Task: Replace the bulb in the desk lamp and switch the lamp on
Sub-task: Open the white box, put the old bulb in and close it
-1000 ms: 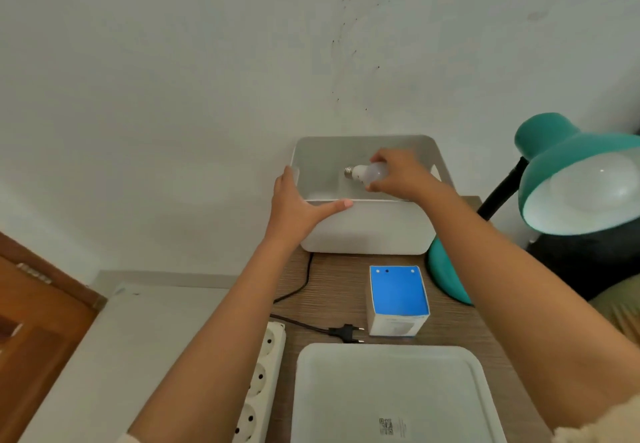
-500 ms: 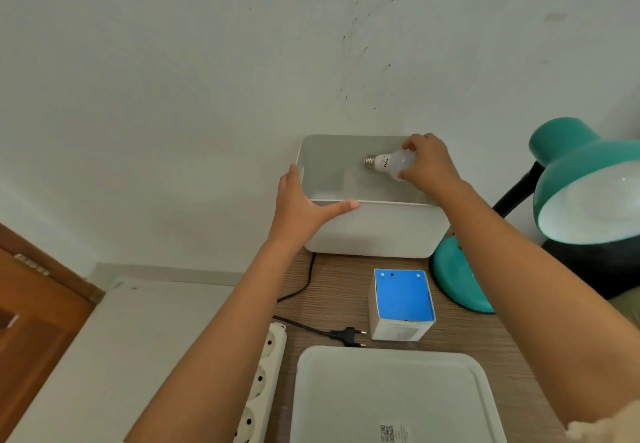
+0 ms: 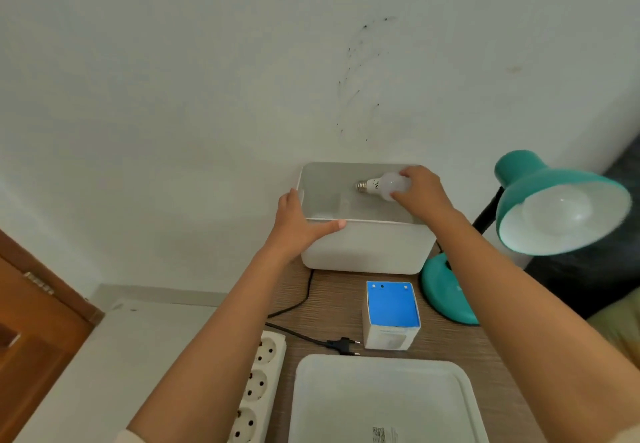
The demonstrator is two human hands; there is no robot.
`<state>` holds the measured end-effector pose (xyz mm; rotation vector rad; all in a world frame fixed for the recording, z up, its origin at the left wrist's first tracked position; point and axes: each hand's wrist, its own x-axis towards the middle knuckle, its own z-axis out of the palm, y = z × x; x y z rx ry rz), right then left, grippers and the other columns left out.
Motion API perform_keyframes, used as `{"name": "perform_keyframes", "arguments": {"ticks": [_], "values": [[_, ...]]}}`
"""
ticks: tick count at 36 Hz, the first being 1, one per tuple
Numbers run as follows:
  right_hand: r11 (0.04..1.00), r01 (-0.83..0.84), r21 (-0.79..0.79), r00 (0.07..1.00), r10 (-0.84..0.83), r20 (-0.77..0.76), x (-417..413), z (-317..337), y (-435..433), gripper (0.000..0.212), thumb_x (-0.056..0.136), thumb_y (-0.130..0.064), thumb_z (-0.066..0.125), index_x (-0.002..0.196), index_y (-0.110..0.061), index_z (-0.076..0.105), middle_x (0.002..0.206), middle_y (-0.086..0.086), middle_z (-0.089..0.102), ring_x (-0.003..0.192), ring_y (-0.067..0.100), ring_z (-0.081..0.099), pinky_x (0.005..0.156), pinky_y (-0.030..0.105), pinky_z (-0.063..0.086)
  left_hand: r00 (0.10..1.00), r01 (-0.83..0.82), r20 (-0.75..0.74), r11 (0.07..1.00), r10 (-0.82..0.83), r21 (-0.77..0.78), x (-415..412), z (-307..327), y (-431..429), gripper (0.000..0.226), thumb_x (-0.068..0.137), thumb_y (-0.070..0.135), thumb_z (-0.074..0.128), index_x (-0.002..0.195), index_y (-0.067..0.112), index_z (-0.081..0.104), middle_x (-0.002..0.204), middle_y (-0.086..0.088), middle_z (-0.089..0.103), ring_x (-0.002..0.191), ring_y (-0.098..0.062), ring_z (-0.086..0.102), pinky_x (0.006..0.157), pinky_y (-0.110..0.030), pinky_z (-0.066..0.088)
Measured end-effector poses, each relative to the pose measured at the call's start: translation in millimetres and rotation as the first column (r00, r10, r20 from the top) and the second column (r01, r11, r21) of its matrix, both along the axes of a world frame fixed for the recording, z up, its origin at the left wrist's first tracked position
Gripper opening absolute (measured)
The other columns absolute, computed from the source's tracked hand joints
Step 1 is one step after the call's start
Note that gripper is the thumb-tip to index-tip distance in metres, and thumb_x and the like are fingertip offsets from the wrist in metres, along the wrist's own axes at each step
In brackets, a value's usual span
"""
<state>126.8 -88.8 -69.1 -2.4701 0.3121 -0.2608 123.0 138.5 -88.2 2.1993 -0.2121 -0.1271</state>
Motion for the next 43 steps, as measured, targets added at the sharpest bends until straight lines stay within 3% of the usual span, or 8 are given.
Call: {"name": "perform_keyframes", "arguments": {"ticks": [5,10,15,23,25,28,32,43], "values": [[1.0,0.003,0.005,1.0,-0.002,-0.019,-47,11,8,0.053,0.089,-0.023,0.057,0.137,-0.005,0.041,0.14,0.016,0.043,0.125,0.03,0.045,0.095,0.034,0.041,0.999,0.005,0.044,0.998,-0.008,0.063,-28,21,11,0.095,0.072,0.052,0.073,0.142,0.009,0.026,0.145,-0.011,0.029,0.133,-0.025,0.033,0.108,-0.036,0.033],[1.0,-0.002,-0.008,1.0,0.002,0.017,-111,10,22,0.049,0.091,-0.024,0.054,0.134,-0.003,0.043,0.139,0.017,0.045,0.128,0.03,0.042,0.103,0.034,0.035,0.994,0.015,0.11,0.996,-0.024,0.084,-77,31,20,0.069,0.087,0.037,0.063,0.14,0.006,0.032,0.146,-0.012,0.033,0.132,-0.025,0.034,0.093,-0.023,0.027],[0.999,0.04,-0.007,0.998,-0.039,0.053,-180,-6,29,0.046,0.091,-0.021,0.054,0.132,-0.001,0.045,0.137,0.018,0.047,0.126,0.031,0.043,0.102,0.034,0.033,0.994,0.009,0.11,0.996,-0.019,0.093,-135,11,25,0.059,0.091,0.033,0.059,0.137,0.004,0.037,0.143,-0.015,0.036,0.132,-0.026,0.035,0.094,-0.023,0.028],[0.991,0.135,-0.021,0.962,-0.136,-0.238,-301,-100,23,0.038,0.092,-0.027,0.05,0.123,-0.004,0.05,0.125,0.016,0.054,0.118,0.031,0.049,0.095,0.037,0.04,0.999,0.041,-0.037,0.974,-0.033,0.224,-237,-91,31,0.071,0.088,0.044,0.057,0.141,0.005,0.029,0.145,-0.01,0.033,0.134,-0.026,0.033,0.108,-0.035,0.03],[0.987,0.162,0.003,0.943,-0.154,-0.296,-320,-121,23,0.045,0.092,-0.032,0.05,0.132,-0.01,0.045,0.128,0.013,0.054,0.117,0.028,0.05,0.097,0.039,0.042,0.997,0.022,-0.076,0.961,-0.001,0.274,-253,-110,32,0.082,0.088,0.049,0.054,0.147,0.006,0.016,0.154,-0.009,0.019,0.141,-0.025,0.021,0.114,-0.038,0.024],[0.985,0.168,0.031,0.946,-0.153,-0.286,-340,-139,29,0.055,0.093,-0.034,0.047,0.14,-0.012,0.033,0.139,0.013,0.046,0.124,0.029,0.046,0.104,0.042,0.039,0.997,-0.024,-0.066,0.941,0.049,0.338,-268,-128,33,0.089,0.09,0.053,0.049,0.149,0.005,0.003,0.159,-0.008,0.003,0.145,-0.025,0.006,0.117,-0.039,0.013],[0.985,0.165,0.044,0.965,-0.152,-0.213,-351,-151,43,0.059,0.095,-0.033,0.044,0.146,-0.012,0.02,0.151,0.011,0.03,0.137,0.027,0.033,0.112,0.04,0.028,0.992,-0.124,0.0,0.948,0.13,0.293,-281,-136,32,0.088,0.09,0.054,0.048,0.149,0.004,0.006,0.158,-0.011,0.006,0.145,-0.025,0.006,0.116,-0.037,0.01],[0.949,0.272,0.159,0.961,-0.258,-0.103,-361,-154,61,0.059,0.093,-0.023,0.049,0.143,-0.005,0.026,0.146,0.016,0.037,0.133,0.03,0.037,0.113,0.04,0.03,0.982,-0.176,-0.043,0.975,0.184,0.132,-295,-127,32,0.086,0.082,0.045,0.066,0.146,0.007,0.021,0.152,-0.008,0.028,0.138,-0.023,0.028,0.109,-0.033,0.026]]}}
